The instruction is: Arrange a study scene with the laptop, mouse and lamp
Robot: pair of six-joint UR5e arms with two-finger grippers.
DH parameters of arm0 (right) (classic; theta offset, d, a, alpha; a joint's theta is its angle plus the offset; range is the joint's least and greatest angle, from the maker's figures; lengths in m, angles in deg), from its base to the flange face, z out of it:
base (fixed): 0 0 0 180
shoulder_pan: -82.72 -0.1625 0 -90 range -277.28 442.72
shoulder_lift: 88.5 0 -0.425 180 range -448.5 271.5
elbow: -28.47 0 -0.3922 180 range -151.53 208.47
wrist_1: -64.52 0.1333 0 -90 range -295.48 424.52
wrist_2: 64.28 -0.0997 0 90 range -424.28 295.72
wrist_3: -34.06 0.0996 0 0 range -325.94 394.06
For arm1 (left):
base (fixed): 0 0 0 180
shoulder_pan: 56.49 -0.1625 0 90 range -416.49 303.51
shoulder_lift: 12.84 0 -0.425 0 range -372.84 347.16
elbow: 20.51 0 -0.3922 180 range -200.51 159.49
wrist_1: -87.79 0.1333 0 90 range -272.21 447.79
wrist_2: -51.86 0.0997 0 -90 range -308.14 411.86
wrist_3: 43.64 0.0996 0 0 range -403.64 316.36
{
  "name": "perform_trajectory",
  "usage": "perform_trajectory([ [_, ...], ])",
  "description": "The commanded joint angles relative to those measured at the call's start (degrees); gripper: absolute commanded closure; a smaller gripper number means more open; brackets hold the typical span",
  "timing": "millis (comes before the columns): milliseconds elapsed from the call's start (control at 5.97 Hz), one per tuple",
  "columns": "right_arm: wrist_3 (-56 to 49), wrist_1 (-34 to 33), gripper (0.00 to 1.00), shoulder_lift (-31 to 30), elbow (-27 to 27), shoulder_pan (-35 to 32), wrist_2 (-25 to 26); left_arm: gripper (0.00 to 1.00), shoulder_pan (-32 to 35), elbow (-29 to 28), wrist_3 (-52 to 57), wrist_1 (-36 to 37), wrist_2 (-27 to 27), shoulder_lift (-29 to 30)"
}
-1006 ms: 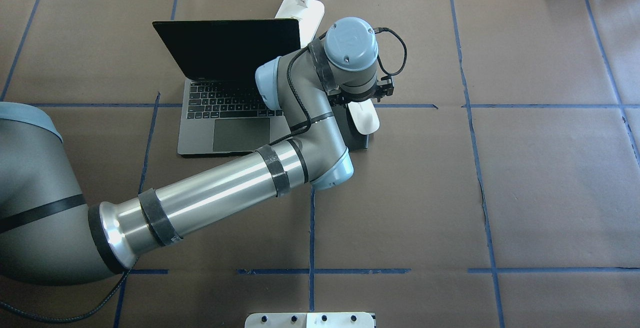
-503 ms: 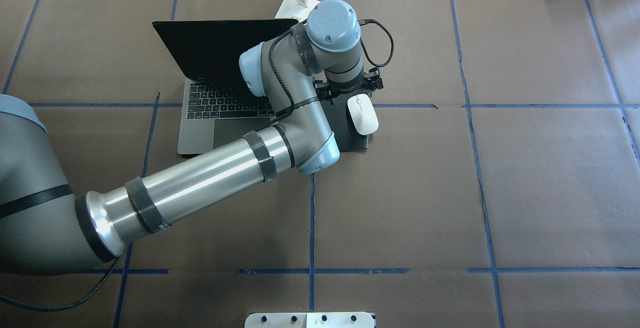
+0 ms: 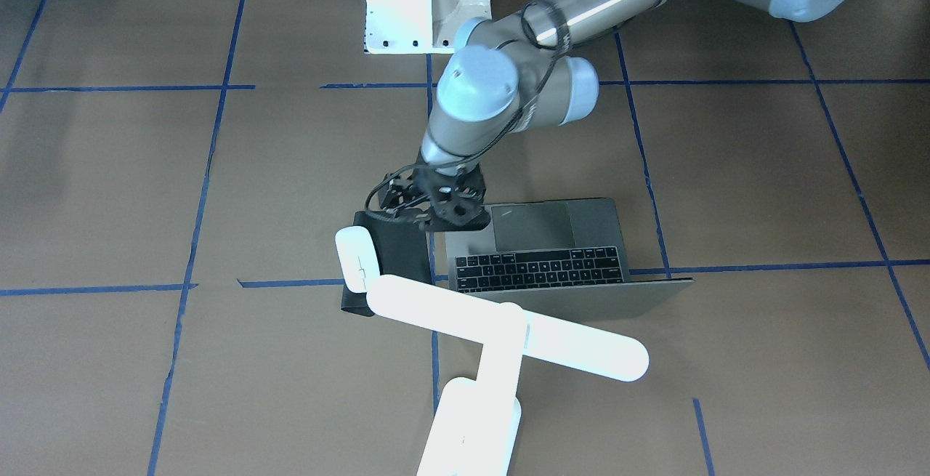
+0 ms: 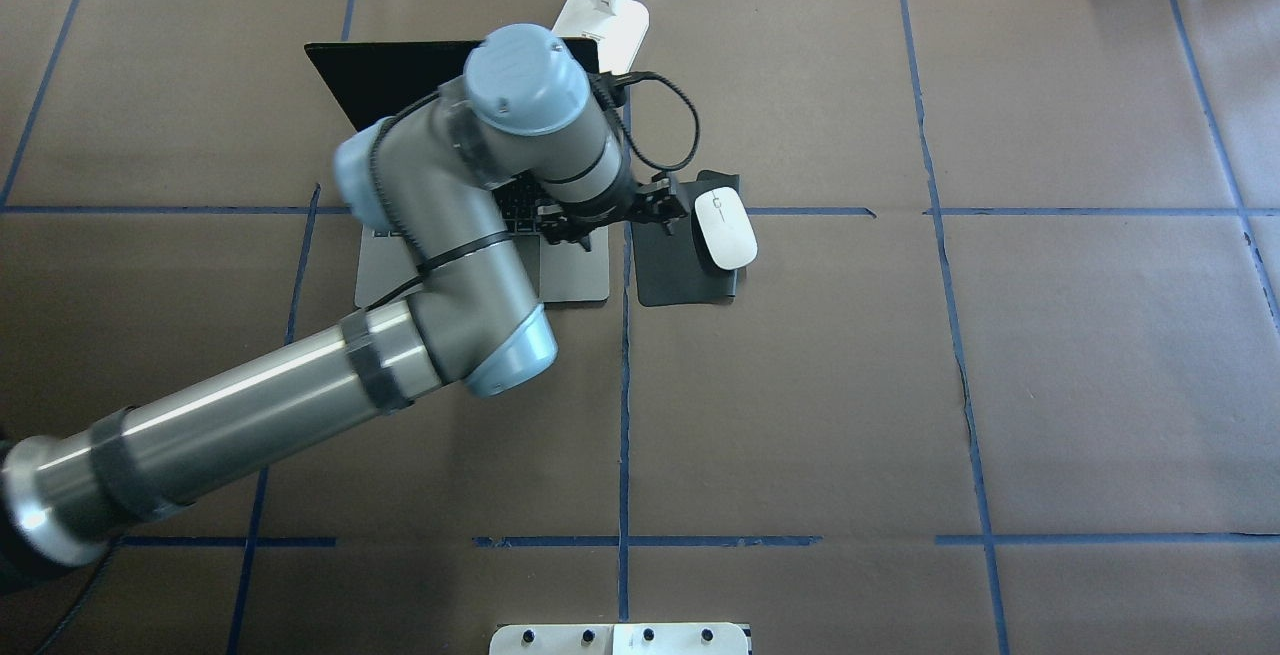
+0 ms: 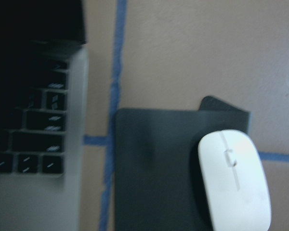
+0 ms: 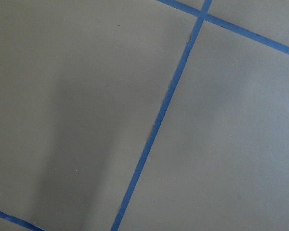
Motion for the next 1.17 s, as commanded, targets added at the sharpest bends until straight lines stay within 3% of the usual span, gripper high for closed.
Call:
perform_trajectory([
  [0, 0.0, 0.0, 0.0, 0.0, 0.7, 0.0, 0.0, 0.0, 0.4, 23.8, 9.2, 12.5, -0.3, -14.7],
  [335, 1.2, 0.0, 0.0, 0.0, 2.1, 0.0, 0.0, 0.0, 4.8, 39.6, 26.7, 21.0, -0.4, -29.4],
  [671, 11.1, 0.1, 0.0, 0.1, 2.4, 0.0, -0.2, 0.0, 14.3, 42.5, 45.0, 24.1, -3.4, -40.7],
  [838, 15.0, 0.1, 0.0, 0.1, 2.4, 0.0, -0.3, 0.0, 22.4, 42.5, 51.8, 24.0, -9.6, -46.9],
  [1006, 15.2, 0.2, 0.0, 0.3, 2.3, 0.0, -0.5, 0.0, 29.6, 42.0, 62.4, 24.1, -10.4, -52.1],
])
